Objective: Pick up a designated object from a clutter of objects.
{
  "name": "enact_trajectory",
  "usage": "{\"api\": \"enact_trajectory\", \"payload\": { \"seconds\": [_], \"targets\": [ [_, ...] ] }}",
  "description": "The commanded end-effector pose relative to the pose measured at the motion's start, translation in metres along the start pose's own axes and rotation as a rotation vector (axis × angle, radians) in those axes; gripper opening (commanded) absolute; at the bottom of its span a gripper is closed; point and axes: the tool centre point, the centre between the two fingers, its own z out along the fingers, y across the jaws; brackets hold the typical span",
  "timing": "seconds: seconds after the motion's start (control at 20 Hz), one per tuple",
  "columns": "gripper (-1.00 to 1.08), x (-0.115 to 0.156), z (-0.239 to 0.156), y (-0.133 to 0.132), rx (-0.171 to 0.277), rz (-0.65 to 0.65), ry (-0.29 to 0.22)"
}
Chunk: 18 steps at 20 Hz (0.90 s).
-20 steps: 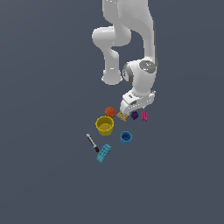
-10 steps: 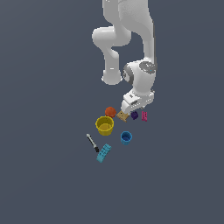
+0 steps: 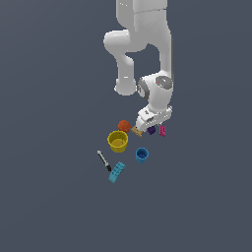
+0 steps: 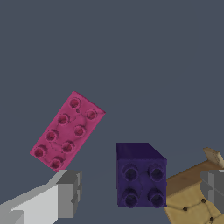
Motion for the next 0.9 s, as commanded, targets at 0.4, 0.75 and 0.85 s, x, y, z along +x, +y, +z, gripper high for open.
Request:
{"api": "enact_trajectory", "payload": {
  "seconds": [0.4,0.75,0.85],
  "targets": [
    [1.00,0.000,0.023,0.000,0.000,-0.001,0.000],
    [-1.00,0.000,0.022,0.000,0.000,-0.001,0.000],
    [-1.00,0.000,0.022,0.000,0.000,-0.001,0.000]
  ]
}}
